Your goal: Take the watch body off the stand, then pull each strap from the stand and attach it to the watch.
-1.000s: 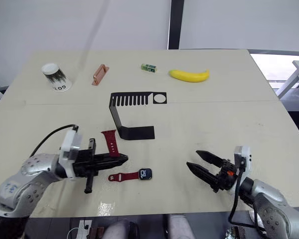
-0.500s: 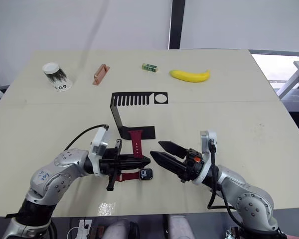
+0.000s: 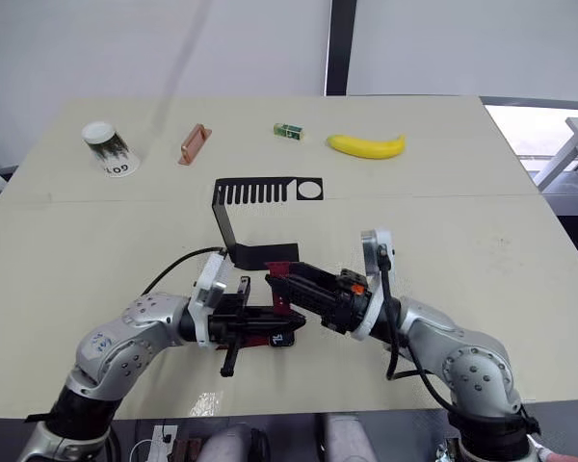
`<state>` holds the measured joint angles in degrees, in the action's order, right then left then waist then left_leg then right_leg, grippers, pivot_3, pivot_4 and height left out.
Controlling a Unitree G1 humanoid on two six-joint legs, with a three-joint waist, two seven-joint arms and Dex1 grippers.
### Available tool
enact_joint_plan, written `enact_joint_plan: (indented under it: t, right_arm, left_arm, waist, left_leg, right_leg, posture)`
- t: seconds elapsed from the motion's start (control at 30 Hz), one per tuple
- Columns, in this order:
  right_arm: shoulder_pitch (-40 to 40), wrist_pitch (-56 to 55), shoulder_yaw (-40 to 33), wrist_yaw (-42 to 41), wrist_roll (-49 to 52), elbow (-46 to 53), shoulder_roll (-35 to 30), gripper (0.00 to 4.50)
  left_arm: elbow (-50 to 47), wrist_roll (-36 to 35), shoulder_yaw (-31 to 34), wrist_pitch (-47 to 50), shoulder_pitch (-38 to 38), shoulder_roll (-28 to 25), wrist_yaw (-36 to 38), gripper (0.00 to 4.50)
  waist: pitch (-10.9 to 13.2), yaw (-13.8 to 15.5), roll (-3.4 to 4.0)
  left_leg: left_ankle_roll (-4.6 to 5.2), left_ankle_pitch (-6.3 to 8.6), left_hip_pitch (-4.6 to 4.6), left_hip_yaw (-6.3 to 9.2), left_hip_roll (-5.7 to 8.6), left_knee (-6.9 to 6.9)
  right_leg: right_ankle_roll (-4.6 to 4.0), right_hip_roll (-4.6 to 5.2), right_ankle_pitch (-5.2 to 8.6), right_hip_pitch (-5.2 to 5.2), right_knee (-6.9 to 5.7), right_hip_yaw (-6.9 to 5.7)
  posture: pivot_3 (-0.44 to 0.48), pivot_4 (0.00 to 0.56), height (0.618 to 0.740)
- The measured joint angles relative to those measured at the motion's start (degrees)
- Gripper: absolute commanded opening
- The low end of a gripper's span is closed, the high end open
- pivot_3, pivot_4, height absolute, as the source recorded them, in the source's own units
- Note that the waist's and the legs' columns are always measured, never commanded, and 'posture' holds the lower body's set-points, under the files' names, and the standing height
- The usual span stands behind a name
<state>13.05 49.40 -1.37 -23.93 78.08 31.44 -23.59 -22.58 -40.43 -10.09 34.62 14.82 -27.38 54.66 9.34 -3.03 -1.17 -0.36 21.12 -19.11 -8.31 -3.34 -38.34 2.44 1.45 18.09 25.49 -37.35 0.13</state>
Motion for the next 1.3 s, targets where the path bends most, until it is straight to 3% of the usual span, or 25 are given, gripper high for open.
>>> enact_joint_plan:
  t: [0.8,1.0,1.3]
  right_arm:
    - [-1.33,-2.96,1.06,2.15,2.91,-1.25,4.97,2.72]
    - [-1.67,-3.10,1.05,2.15,3.04,-1.81,4.96,2.72]
    - [-1.67,-1.60,1.16,2.13,4.98,-2.20,3.22,2.72]
  left_arm:
    - [-1.19,-3.99,4.65,1.35,-0.79,6.28,-6.43,0.00]
    - [-1.20,-8.91,6.07,4.99,-1.62,5.93,-6.46,0.00]
    - [-1.19,-9.13,5.03,6.66,-1.92,4.73,-6.06,0.00]
  waist:
    - [0.00,0.03,-0.01]
    - [0.00,0.02,0.00]
    - [0.00,0.05,0.00]
  left_leg:
    - [0.01,0.00,-0.02,0.02,0.00,-0.06]
    - [0.01,0.00,-0.02,0.02,0.00,-0.07]
    - [0.01,0.00,-0.03,0.02,0.00,-0.09]
  right_leg:
    - [0.01,0.00,0.00,0.00,-0.04,-0.01]
    - [0.01,0.00,0.00,0.00,-0.05,-0.01]
    - [0.01,0.00,0.00,0.00,-0.05,-0.01]
  posture:
    - [0.000,0.150,0.738]
    - [0.000,0.150,0.738]
    - [0.000,0.150,0.738]
